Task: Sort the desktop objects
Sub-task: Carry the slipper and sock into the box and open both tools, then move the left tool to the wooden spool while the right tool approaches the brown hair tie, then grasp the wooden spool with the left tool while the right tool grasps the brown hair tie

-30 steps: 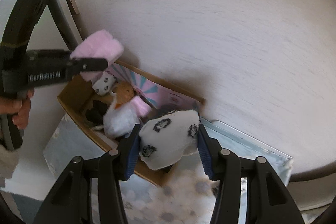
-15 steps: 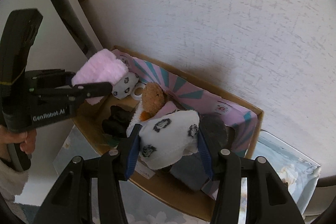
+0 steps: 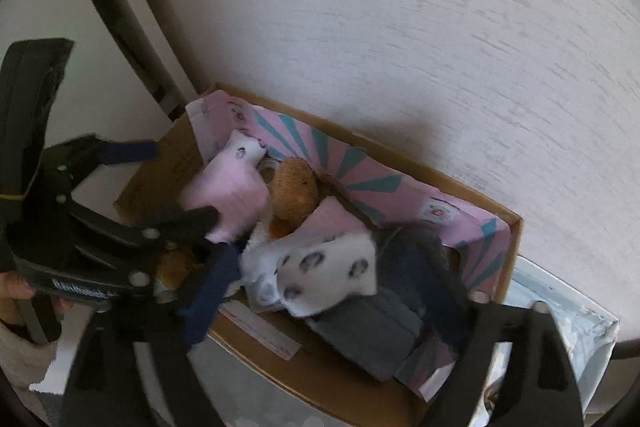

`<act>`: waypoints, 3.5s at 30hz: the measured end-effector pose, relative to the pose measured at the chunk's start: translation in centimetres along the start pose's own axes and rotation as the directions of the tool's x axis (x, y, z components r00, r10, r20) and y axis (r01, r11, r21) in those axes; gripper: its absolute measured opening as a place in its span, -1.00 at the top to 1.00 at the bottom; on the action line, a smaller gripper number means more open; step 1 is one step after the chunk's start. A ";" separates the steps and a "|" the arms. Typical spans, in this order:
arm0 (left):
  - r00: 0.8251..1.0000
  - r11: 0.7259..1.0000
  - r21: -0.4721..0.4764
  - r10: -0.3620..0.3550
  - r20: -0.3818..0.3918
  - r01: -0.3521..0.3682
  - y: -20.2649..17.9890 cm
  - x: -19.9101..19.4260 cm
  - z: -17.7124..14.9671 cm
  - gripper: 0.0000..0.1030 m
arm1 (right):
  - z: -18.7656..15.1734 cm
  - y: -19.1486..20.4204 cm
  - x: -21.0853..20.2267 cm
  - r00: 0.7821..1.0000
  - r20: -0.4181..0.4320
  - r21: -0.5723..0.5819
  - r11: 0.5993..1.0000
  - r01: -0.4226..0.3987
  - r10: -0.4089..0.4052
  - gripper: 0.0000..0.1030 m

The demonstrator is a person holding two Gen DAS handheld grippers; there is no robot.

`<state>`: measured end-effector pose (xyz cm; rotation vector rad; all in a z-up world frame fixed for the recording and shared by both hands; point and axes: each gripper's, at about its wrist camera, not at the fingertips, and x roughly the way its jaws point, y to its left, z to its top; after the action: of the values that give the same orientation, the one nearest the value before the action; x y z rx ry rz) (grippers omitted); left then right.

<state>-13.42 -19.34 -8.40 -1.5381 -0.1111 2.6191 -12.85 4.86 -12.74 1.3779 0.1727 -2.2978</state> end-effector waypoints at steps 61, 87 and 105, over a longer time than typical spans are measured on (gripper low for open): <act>0.910 0.718 0.585 -0.404 -0.091 0.377 -33.4 1.3 -21.0 -0.84 | -19.4 -24.8 -7.1 0.987 -0.133 -0.158 0.985 0.070 -0.092 -0.34; 0.876 0.690 0.550 -0.439 -0.200 0.471 -34.1 4.9 -21.9 0.22 | -17.3 -24.7 -2.2 0.984 -0.173 -0.301 0.953 -0.011 -0.044 0.41; 0.856 0.680 0.532 -0.475 -0.205 0.505 -33.2 3.3 -20.9 0.26 | -17.0 -24.2 -4.6 0.990 -0.140 -0.266 0.964 -0.008 -0.031 0.79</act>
<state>4.97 14.23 -17.66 -1.1480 0.2223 1.9298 -7.96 33.46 -20.06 1.4017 0.5166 -2.0922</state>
